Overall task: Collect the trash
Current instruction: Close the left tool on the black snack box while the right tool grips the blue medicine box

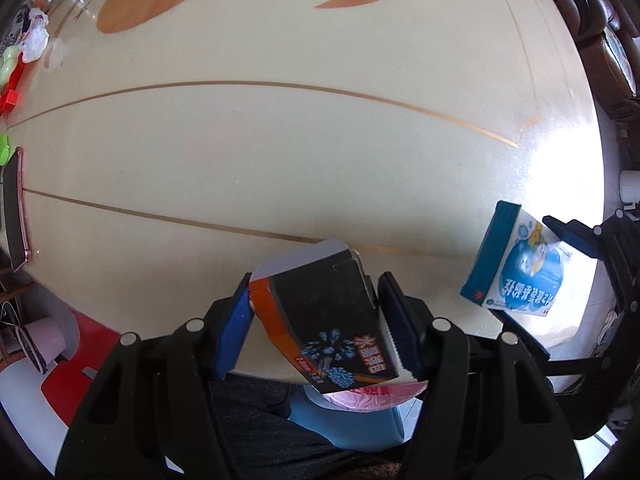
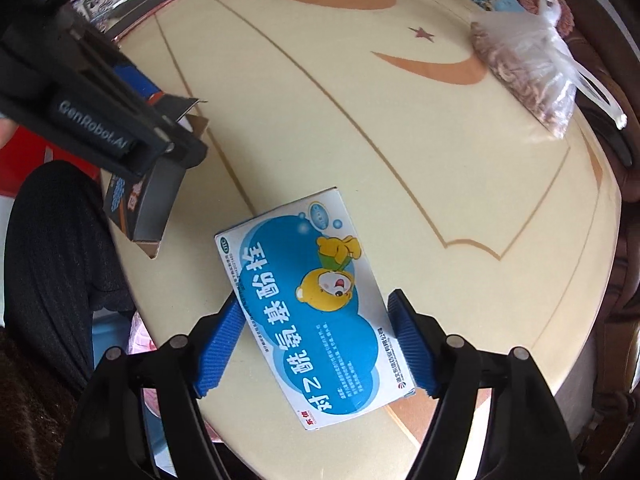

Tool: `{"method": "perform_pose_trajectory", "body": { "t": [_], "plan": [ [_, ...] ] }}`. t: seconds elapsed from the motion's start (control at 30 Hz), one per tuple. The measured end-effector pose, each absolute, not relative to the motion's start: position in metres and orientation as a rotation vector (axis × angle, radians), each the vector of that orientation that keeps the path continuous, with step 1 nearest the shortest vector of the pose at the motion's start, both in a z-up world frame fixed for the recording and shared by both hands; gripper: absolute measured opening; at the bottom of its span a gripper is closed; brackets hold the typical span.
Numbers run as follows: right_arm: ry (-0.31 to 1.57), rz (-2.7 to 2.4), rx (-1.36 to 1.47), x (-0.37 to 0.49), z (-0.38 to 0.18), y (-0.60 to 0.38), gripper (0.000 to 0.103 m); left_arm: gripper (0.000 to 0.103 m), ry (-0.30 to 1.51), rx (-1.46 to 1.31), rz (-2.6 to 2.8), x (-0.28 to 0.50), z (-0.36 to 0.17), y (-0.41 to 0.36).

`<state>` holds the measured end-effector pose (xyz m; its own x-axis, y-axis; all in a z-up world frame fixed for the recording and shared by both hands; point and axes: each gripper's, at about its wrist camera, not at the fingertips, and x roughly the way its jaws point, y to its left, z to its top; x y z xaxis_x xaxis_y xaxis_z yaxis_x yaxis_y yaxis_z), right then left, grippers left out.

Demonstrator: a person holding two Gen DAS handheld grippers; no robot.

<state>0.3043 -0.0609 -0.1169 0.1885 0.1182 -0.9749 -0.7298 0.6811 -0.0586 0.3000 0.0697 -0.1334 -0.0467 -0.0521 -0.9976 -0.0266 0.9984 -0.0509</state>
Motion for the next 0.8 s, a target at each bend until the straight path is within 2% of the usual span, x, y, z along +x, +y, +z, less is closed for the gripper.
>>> {"method": "perform_pose_trajectory", "body": {
  "t": [0.27,0.5,0.8],
  "plan": [
    [1.179,0.501,-0.492,0.286,-0.091,-0.098,0.071,0.058,1.547,-0.035,-0.082,0.272,-0.116,0.062],
    [1.147,0.427,-0.481,0.259,-0.089,-0.107,0.071,0.058,1.519,-0.036,-0.133,0.286,-0.086,0.059],
    [1.121,0.406,-0.473,0.248,-0.071,-0.112,0.071,0.058,1.457,0.004,-0.178,0.265,-0.057,0.05]
  ]
}}
